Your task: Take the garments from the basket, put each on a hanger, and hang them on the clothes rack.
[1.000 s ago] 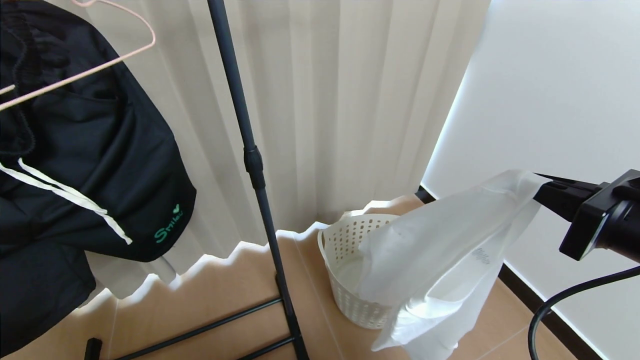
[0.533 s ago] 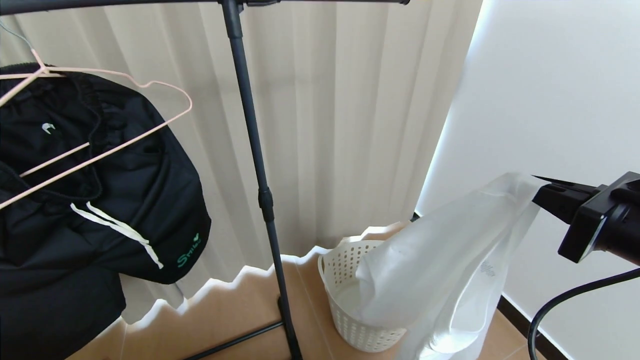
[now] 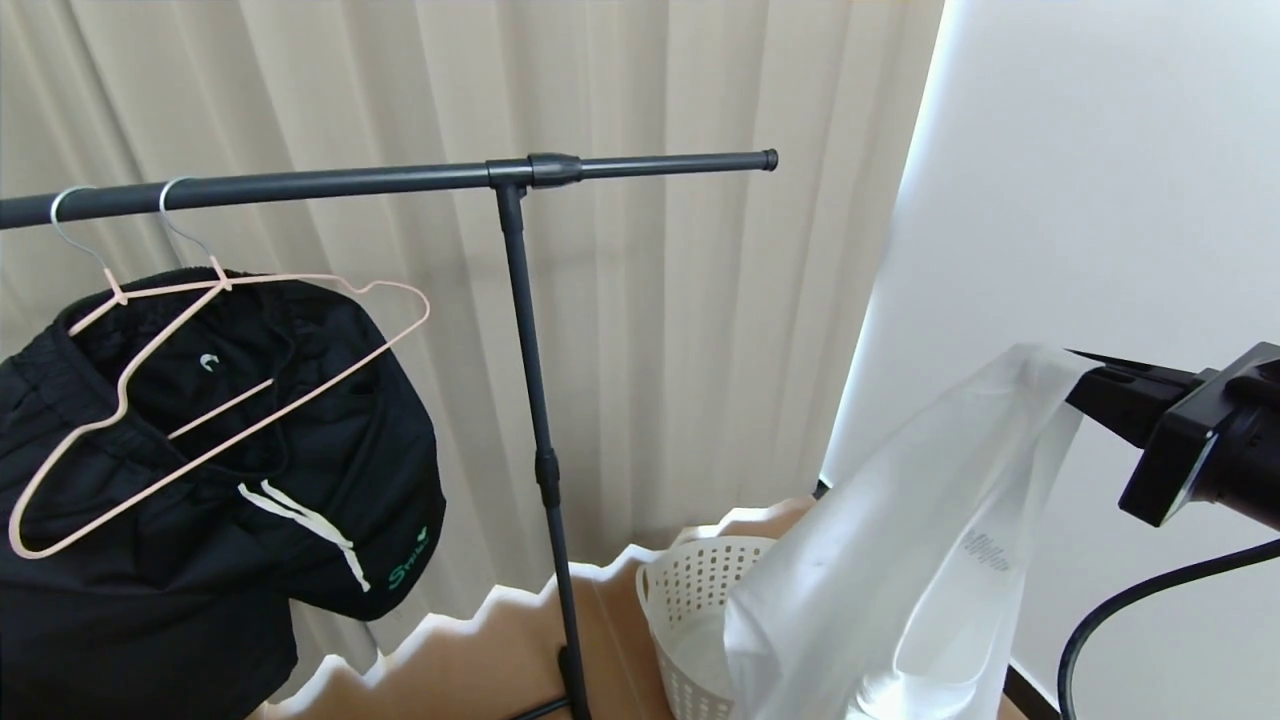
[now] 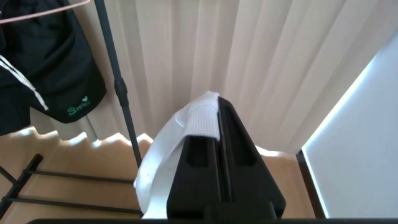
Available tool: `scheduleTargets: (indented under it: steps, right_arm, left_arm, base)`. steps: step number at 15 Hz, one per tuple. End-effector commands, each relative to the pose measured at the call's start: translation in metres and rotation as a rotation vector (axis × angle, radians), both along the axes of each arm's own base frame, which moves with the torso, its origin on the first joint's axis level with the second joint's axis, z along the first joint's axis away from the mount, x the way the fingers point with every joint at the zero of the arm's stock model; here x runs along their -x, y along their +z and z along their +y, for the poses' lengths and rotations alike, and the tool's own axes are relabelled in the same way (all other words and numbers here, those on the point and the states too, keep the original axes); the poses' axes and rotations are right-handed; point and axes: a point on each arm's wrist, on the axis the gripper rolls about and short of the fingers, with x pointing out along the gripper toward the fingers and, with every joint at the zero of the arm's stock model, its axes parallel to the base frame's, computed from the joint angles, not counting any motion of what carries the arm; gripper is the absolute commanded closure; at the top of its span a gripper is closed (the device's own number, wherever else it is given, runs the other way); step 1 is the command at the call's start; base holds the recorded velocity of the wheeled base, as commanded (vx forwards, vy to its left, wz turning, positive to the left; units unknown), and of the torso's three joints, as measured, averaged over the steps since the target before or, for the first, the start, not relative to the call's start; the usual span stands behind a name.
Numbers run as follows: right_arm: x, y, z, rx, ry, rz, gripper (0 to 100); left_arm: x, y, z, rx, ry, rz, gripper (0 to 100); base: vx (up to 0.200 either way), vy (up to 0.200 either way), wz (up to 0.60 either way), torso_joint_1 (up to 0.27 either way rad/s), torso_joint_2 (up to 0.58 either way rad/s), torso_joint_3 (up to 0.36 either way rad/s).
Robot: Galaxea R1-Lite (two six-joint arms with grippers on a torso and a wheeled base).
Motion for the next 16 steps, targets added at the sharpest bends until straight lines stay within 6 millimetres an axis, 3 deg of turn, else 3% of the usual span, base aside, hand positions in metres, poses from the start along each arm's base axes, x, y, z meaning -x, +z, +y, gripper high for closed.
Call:
scheduleTargets:
  steps: [1,9,16]
  right_arm:
    - [-0.0009,-0.0011,0.0006,0.003,0.000,0.005,100]
    - [-0.0020,-0.0040,0.0012,0.009,0.000,0.015,100]
    - [-0.0020,-0.0040,0.0012,0.009,0.000,0.015,100]
  left_arm:
    - [0.0000,0.0001,0.0000,0.000,0.002,-0.001,0]
    - [0.0000,0.0001,0.0000,-0.001,0.002,-0.001,0]
    - [-0.0001,0.0001,0.0000,0.000,0.002,0.001,0]
  base:
    - [0.000,0.000,0.00,0.217,-0.55,-0.290]
    - [0.000,0.000,0.00,0.234,-0.57,-0.375]
    - [0.000,0.000,0.00,0.175,-0.39,-0.324]
